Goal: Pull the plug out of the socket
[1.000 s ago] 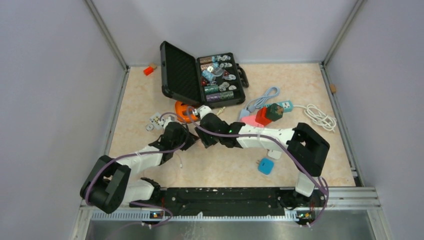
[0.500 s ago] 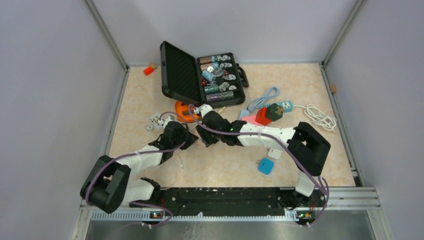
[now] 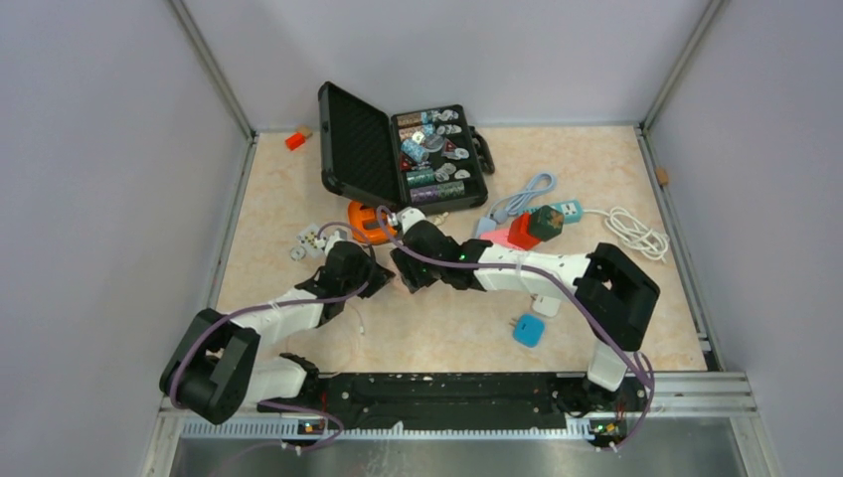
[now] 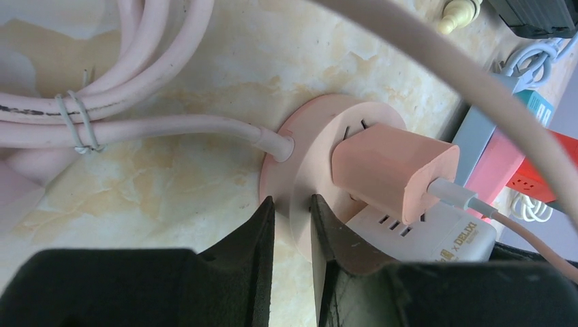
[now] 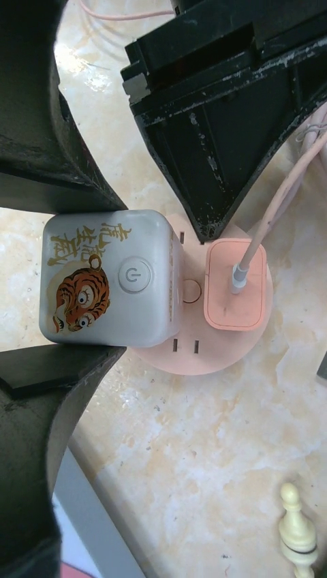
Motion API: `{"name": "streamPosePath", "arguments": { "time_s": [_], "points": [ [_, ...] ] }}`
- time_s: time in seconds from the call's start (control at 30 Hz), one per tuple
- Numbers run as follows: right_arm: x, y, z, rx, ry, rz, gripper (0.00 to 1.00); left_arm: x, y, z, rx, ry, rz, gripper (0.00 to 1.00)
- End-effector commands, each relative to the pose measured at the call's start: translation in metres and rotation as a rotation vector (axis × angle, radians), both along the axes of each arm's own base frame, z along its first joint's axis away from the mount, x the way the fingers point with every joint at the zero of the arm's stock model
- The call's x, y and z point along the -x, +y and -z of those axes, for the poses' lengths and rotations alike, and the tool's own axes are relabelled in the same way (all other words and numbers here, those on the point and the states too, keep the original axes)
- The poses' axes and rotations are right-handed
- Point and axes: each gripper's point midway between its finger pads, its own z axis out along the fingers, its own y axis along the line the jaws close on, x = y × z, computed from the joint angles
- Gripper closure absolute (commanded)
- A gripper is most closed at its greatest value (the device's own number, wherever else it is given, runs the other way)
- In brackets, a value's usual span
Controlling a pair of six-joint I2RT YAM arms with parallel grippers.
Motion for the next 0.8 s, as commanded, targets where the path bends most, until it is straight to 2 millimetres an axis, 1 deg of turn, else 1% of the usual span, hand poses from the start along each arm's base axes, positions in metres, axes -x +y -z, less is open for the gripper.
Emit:
{"name": "streamPosePath", "arguments": {
  "time_s": [0.0,0.03,0.1,0.13,0.17,0.23,0.3,0.37,0.47,0.53,0.63,0.73,0.77],
  "points": [
    [0.012,0.044,-0.060,-0.145,-0.079,-0.089,1.00,0.053,0.037,0.063,-0.194,0.238,0.007,0.75],
    [0.011,0.043,-0.065,-0.170,-0.061,-0.088,1.00,0.053,0.037,0.063,-0.196,0.240,0.007,0.75],
    [0.012,0.042,-0.076,-0.287,0.018,-0.112,1.00,0.054,0.038,0.064,-0.198,0.239,0.004,0.75],
    [0.009,0.039,-0.080,-0.337,0.048,-0.107,1.00,0.054,0.038,0.064,-0.198,0.236,0.005,0.75],
    [0.005,0.036,-0.080,-0.348,0.054,-0.095,1.00,0.054,0.038,0.064,-0.197,0.237,0.005,0.75],
    [0.007,0.039,-0.075,-0.302,0.029,-0.099,1.00,0.054,0.038,0.064,-0.194,0.235,0.002,0.75],
    [0.018,0.049,-0.062,-0.223,0.001,-0.122,1.00,0.054,0.037,0.064,-0.189,0.235,0.002,0.75],
    [0.020,0.052,-0.049,-0.142,-0.040,-0.120,1.00,0.054,0.036,0.064,-0.188,0.239,0.005,0.75],
    [0.016,0.049,-0.047,-0.110,-0.067,-0.093,1.00,0.054,0.036,0.064,-0.186,0.241,0.008,0.75],
    [0.012,0.045,-0.055,-0.121,-0.087,-0.077,1.00,0.054,0.037,0.064,-0.189,0.238,0.010,0.75],
    [0.009,0.040,-0.071,-0.178,-0.072,-0.069,1.00,0.054,0.037,0.062,-0.188,0.232,0.009,0.75],
    [0.009,0.036,-0.086,-0.233,-0.060,-0.060,1.00,0.052,0.037,0.059,-0.188,0.224,0.005,0.75],
    [0.010,0.034,-0.096,-0.262,-0.061,-0.062,1.00,0.052,0.037,0.058,-0.189,0.223,0.004,0.75]
  ]
}}
